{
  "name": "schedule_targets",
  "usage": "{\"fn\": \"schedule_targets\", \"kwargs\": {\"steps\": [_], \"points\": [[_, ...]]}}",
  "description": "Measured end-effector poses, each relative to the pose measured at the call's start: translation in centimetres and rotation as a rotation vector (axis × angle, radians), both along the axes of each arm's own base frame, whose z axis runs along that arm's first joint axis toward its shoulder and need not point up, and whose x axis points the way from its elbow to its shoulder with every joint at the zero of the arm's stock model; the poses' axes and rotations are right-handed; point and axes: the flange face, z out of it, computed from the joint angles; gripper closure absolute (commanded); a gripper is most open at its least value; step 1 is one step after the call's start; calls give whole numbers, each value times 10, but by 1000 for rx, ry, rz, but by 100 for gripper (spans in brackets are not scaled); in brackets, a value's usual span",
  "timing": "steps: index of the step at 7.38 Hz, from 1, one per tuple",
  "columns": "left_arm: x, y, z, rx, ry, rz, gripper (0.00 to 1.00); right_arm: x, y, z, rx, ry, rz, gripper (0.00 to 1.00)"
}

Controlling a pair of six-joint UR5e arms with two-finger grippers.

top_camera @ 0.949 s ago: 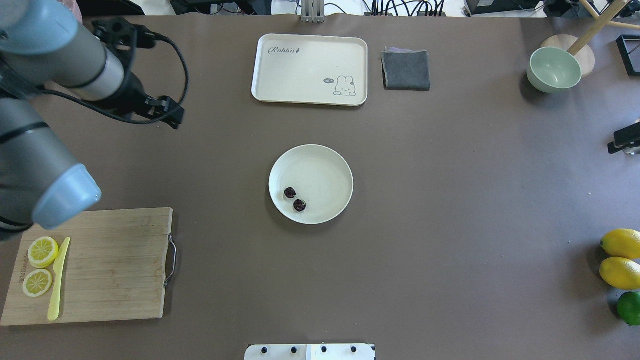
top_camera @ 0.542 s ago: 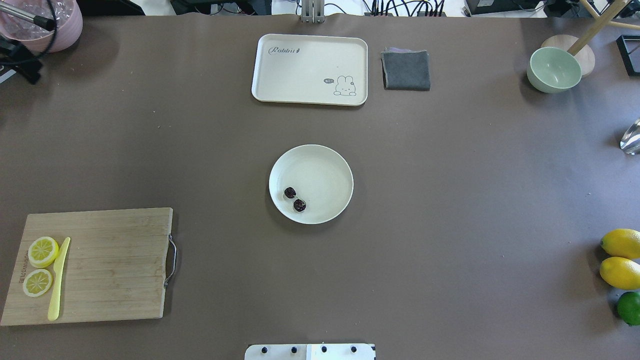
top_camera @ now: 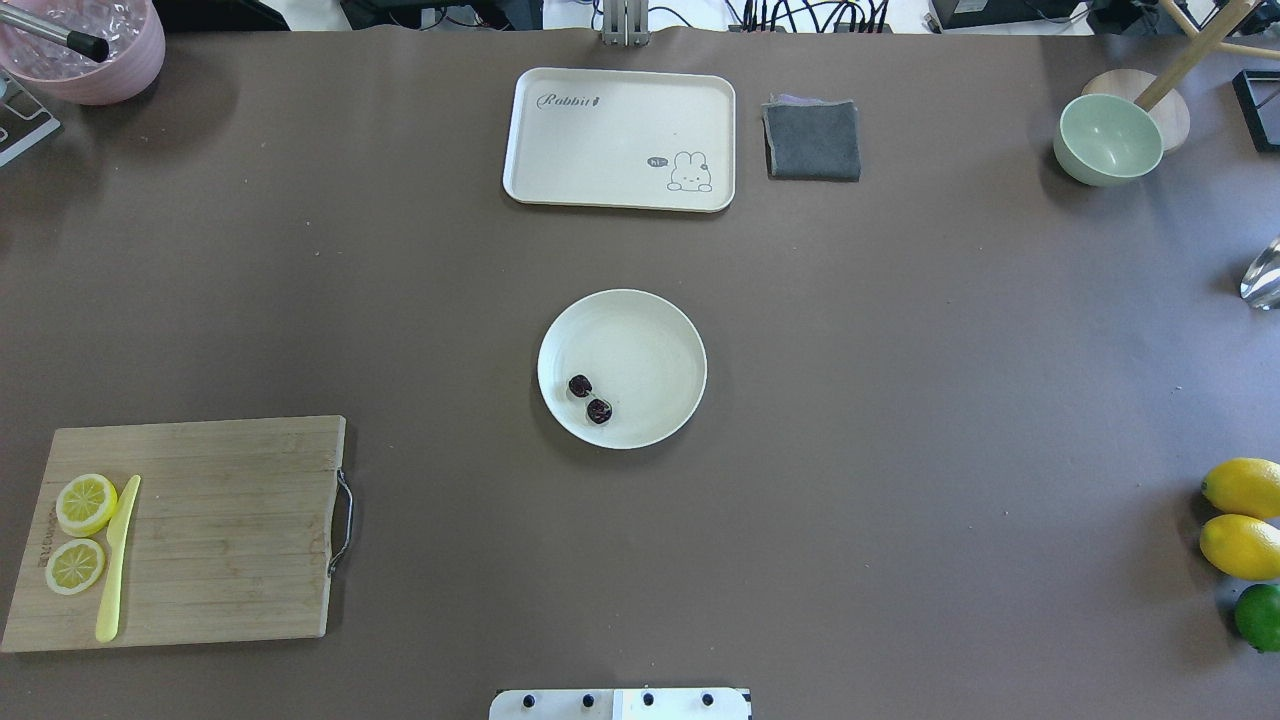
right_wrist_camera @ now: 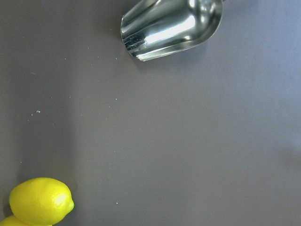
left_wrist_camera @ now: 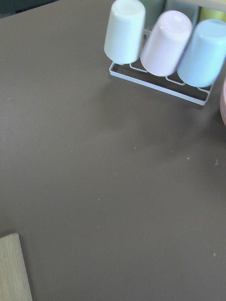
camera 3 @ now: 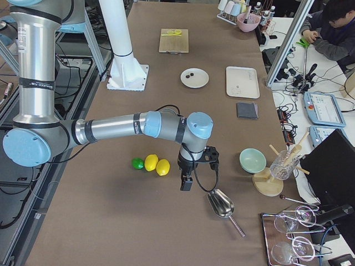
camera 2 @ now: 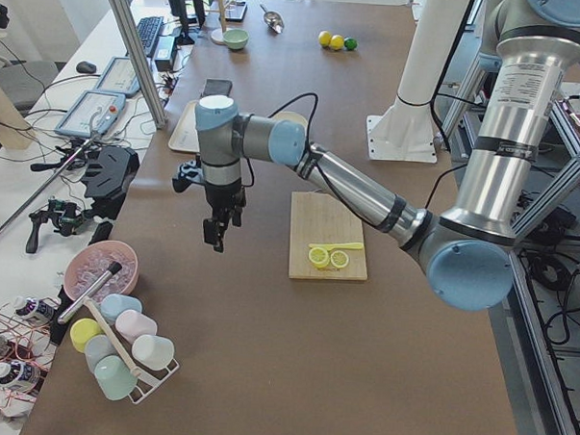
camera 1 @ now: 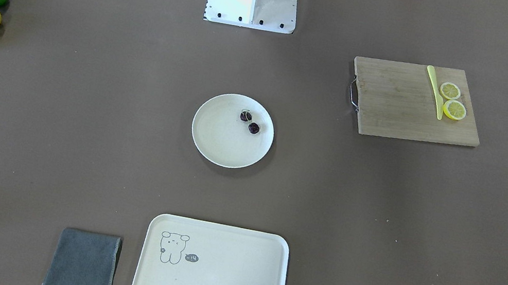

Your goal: Place red cherry on plate

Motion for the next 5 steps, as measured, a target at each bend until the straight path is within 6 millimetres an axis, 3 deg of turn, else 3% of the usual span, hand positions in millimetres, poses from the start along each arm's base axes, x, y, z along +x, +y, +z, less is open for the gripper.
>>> {"fn": "schedule_targets", "kwargs": {"steps": [1,2,5], "points": [[-9,13,31,-20,44,-20,2,0,1,8,-19,-28,8,0],[-14,23,48,-35,63,-32,2,-2,2,13,-28,-58,15,0],[-18,38,61,-56,77,-41,2,-9,-3,43,20,-160,35,0]]}}
